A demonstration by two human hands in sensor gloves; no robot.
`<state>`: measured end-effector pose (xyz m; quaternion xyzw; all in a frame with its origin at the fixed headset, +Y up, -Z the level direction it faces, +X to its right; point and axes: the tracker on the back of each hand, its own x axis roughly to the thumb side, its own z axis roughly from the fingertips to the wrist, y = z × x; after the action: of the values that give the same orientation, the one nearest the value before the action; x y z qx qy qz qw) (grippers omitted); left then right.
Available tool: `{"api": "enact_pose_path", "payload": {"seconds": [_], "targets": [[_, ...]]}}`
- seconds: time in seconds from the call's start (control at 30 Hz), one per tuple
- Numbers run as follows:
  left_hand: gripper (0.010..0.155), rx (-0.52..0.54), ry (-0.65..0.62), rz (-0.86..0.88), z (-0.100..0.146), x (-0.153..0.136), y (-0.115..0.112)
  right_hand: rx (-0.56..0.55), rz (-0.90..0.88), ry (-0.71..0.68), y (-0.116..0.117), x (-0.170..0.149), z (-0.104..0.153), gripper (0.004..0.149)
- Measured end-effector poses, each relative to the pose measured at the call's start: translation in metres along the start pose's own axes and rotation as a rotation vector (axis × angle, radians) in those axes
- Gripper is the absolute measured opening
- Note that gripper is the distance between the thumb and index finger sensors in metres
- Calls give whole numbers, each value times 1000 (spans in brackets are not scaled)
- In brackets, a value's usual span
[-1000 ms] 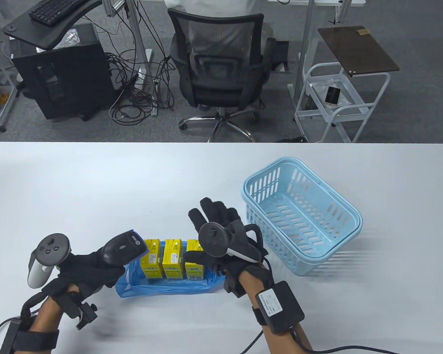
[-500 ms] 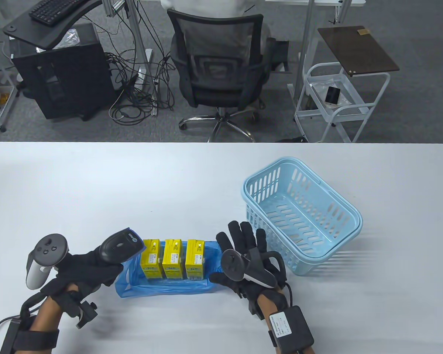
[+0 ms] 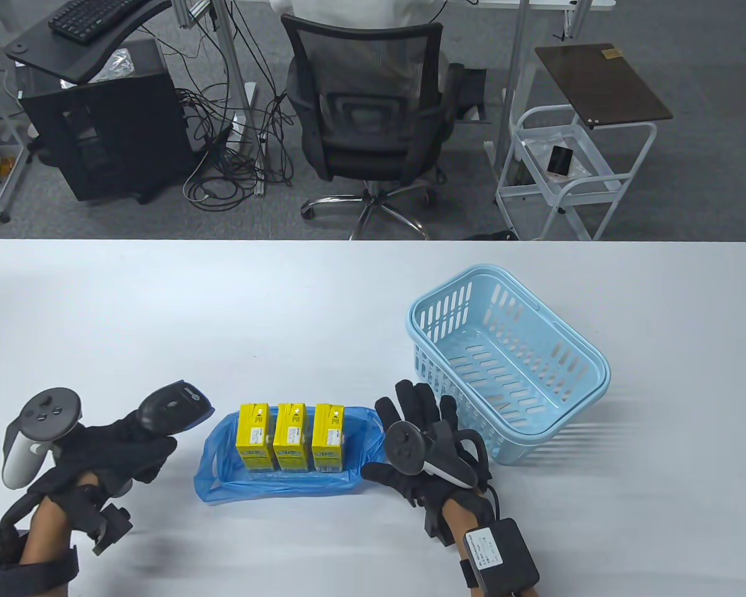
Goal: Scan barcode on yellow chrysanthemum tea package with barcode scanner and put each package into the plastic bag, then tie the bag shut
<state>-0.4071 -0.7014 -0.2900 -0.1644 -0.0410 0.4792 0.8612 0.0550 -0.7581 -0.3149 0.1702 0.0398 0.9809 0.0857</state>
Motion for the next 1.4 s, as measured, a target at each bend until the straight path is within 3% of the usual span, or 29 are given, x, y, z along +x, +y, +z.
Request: {"api": "enact_pose_path", "payload": {"seconds": [0.1, 0.3, 0.43, 0.5, 0.73, 1.07, 1.4], "targets": [[82, 167, 125, -52, 3, -10, 9, 0, -5, 2, 0, 0, 0, 96], [85, 309, 321, -155, -5, -24, 0, -10, -17, 7, -1, -1, 1, 92], [84, 489, 436, -460, -14, -25, -12, -6, -19, 11, 0, -2, 1, 92], [84, 540, 473, -519, -17, -26, -15, -3, -14, 11, 0, -1, 0, 92], [81, 522, 653, -603, -26, -42, -19, 4, -12, 0, 1, 2, 0, 90], [81, 550, 815, -564, -20, -64, -4, 21, -13, -3, 2, 4, 1, 89], [85, 531, 848, -504, -17, -72, 0, 49, -17, 10, 3, 4, 1, 89]]}}
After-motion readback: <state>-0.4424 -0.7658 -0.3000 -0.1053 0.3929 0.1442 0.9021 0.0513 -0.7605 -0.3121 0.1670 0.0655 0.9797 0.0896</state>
